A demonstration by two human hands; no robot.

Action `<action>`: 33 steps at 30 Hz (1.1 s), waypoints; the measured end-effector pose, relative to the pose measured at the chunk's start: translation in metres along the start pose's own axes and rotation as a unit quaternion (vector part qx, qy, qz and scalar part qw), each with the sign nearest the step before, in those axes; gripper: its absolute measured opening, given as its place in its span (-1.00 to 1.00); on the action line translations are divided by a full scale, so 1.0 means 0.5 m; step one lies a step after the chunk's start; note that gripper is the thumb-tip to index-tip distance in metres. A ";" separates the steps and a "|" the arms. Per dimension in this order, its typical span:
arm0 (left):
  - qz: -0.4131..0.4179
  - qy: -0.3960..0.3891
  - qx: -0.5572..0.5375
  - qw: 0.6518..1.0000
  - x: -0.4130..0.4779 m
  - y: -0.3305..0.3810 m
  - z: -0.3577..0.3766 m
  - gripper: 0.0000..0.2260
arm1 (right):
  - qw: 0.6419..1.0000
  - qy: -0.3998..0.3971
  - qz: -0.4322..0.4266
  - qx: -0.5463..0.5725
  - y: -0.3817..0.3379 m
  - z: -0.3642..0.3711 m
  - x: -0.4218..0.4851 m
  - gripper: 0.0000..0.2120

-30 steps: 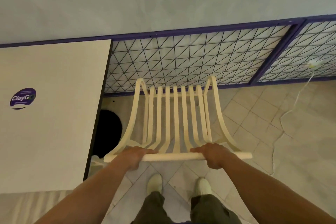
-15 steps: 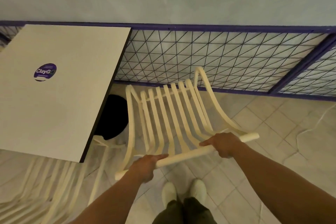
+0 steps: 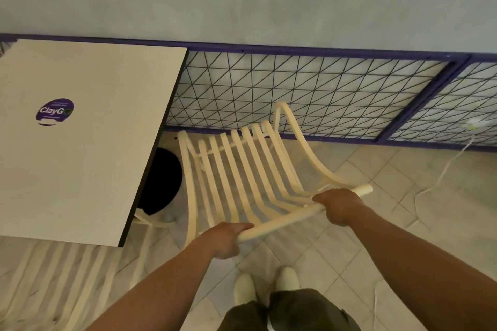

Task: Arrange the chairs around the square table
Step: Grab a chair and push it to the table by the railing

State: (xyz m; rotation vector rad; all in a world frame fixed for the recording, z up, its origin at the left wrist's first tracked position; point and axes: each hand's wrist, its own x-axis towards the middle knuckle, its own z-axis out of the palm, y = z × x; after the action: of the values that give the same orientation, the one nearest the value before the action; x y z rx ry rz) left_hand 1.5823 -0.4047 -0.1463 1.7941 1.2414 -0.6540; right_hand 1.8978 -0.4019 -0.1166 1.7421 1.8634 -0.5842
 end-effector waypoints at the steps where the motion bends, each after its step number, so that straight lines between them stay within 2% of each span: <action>1: 0.002 -0.001 -0.003 1.000 0.003 0.001 -0.001 -0.30 | 1.000 -0.001 0.006 0.002 0.003 0.001 -0.002 -0.47; 8: -0.033 0.041 -0.012 0.999 0.006 0.003 0.034 -0.21 | 1.000 -0.013 -0.004 -0.004 0.010 0.005 0.014 -0.49; 11: -0.053 0.059 0.007 0.997 0.008 0.012 0.041 -0.24 | 0.999 -0.038 -0.027 0.003 0.021 0.005 0.039 -0.44; 15: -0.090 0.079 0.017 0.993 0.009 0.025 0.053 -0.21 | 0.989 -0.116 -0.090 0.003 0.050 -0.003 0.073 -0.22; 18: -0.128 0.089 -0.003 0.988 0.008 0.038 0.059 -0.17 | 0.977 -0.141 -0.160 -0.012 0.059 -0.014 0.088 -0.24; 23: -0.173 0.123 -0.050 0.976 0.010 0.065 0.072 -0.26 | 0.959 -0.150 -0.236 -0.048 0.078 -0.017 0.102 -0.28; 28: -0.185 0.151 -0.090 0.967 0.020 0.138 0.092 -0.30 | 0.951 -0.142 -0.267 -0.061 0.143 -0.024 0.125 -0.34; 33: -0.200 0.156 -0.162 0.954 0.044 0.202 0.131 -0.43 | 0.935 -0.143 -0.304 -0.115 0.196 -0.058 0.152 -0.31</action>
State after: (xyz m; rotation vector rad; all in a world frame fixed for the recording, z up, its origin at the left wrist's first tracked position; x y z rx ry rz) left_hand 1.6866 -0.4662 -0.1627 1.4163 1.8391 -0.3581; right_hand 1.9900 -0.3170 -0.1388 0.8584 2.1406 -0.7605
